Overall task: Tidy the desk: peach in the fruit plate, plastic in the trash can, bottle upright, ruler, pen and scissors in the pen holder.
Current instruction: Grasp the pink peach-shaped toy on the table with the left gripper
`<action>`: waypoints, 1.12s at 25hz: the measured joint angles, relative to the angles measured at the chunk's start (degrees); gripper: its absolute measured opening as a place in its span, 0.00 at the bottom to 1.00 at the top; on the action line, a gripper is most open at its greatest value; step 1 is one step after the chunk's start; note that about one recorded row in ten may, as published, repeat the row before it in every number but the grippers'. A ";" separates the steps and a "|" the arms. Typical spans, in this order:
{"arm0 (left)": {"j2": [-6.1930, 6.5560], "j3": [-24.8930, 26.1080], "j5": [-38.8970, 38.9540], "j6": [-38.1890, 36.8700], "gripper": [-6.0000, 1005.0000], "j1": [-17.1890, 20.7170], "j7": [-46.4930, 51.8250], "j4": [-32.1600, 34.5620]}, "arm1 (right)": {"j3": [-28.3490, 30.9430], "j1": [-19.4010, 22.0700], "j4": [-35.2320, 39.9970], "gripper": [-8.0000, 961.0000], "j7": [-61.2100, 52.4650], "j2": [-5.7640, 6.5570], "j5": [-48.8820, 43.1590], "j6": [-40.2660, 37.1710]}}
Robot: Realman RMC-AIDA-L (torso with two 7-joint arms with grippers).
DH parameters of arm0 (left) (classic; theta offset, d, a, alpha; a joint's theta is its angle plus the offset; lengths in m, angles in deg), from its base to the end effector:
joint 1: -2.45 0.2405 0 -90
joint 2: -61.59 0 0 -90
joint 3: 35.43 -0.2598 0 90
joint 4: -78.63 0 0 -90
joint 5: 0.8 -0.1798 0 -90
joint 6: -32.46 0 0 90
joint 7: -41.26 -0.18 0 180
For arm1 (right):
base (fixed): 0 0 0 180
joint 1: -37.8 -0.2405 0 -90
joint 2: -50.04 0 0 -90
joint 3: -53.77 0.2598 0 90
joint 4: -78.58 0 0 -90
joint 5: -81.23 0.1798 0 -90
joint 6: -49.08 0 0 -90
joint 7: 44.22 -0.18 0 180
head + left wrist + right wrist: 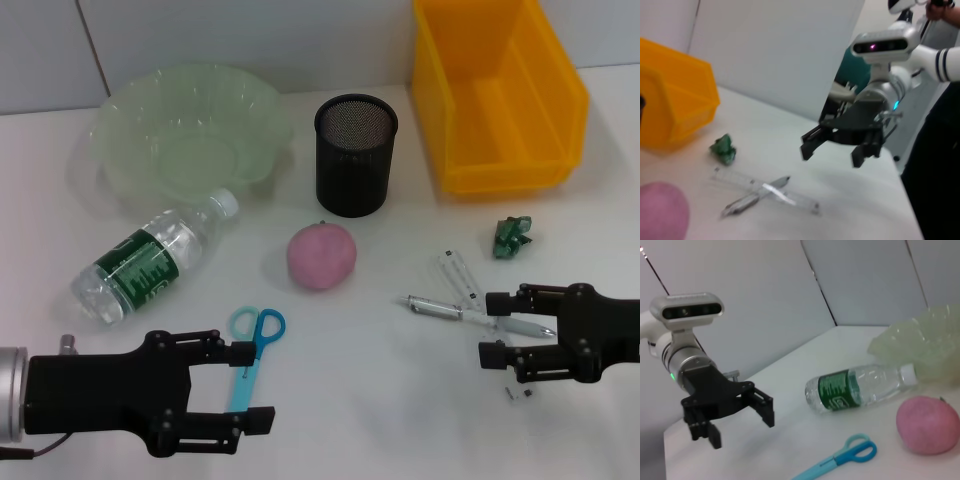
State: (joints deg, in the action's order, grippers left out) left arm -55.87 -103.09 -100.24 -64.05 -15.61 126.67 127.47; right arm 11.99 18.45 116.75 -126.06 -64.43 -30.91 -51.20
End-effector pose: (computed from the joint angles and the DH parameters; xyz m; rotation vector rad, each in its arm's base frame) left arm -0.2219 0.2408 -0.0487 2.9683 0.5856 0.7229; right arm 0.2777 0.2546 -0.0054 -2.7584 0.8388 0.7452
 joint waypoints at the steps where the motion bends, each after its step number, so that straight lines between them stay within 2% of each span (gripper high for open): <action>1: 0.00 0.00 0.00 0.00 0.78 0.00 0.00 0.00 | -0.11 0.04 -0.10 0.86 0.16 -0.02 -0.21 0.09; 8: -0.42 4.17 -4.30 1.40 0.78 -0.56 -0.61 -0.24 | -0.39 -0.07 -0.57 0.86 1.29 -0.59 -0.98 0.70; 28: -0.77 5.03 -2.53 -0.15 0.78 -0.45 -2.17 -0.32 | -0.05 -0.34 -0.90 0.85 1.60 -0.62 -1.07 1.06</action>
State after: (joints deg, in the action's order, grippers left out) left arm -56.65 -98.06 -102.78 -64.19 -16.06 124.50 127.14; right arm 11.94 18.11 115.85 -124.45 -65.05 -31.98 -50.14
